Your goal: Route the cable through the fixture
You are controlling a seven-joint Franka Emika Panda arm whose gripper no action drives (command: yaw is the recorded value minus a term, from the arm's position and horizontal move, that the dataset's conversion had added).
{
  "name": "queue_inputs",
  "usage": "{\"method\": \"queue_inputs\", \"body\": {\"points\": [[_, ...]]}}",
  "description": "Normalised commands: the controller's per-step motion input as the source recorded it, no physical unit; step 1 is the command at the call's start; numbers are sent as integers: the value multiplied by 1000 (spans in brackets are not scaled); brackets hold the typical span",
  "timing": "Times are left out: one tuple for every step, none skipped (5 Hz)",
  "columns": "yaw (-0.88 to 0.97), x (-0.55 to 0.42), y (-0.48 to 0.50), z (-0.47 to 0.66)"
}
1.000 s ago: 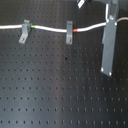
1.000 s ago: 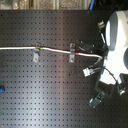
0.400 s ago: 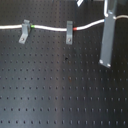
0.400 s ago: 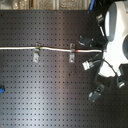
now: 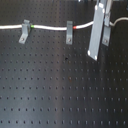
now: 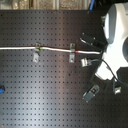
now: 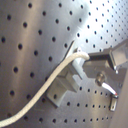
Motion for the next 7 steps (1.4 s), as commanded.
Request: {"method": "queue_inputs", "body": {"points": [[243,367,21,-415],[211,263,21,-643],[208,193,37,-694],[208,147,73,-678],[214,243,166,-594],[31,42,-72,-102],[0,-465,-154,229]]}}
